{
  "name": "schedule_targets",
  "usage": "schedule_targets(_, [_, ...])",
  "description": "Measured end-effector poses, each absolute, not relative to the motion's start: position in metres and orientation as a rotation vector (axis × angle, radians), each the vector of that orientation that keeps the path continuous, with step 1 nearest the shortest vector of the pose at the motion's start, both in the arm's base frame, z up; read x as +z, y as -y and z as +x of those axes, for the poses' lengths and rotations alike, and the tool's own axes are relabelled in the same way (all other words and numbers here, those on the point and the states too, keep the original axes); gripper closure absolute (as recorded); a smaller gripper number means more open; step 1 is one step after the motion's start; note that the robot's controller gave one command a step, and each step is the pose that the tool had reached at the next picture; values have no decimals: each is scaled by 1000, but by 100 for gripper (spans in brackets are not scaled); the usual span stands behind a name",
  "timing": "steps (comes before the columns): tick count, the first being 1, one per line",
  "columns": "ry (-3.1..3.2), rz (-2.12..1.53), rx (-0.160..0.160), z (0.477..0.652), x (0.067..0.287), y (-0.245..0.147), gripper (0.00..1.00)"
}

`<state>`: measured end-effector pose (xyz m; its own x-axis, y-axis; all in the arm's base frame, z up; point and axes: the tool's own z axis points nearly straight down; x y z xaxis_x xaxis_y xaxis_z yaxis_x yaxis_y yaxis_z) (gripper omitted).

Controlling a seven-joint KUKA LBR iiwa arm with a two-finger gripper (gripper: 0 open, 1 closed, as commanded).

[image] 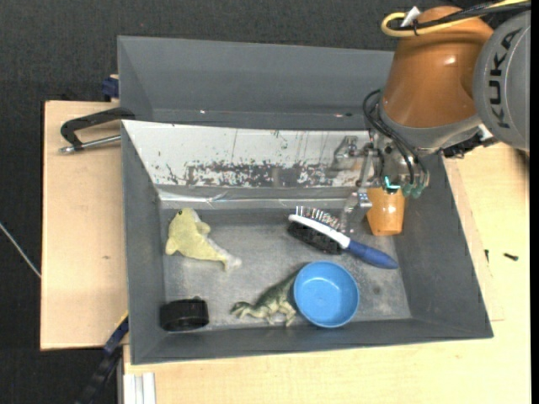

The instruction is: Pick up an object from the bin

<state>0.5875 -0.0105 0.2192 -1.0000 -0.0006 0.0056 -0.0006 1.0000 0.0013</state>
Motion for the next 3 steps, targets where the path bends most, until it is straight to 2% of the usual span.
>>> schedule_targets(1, [3053,720,-4,559,83,-47,0])
schedule_targets(2, [3059,717,-1,561,87,-46,100])
schedule_targets(3, [3055,800,2,564,244,-57,100])
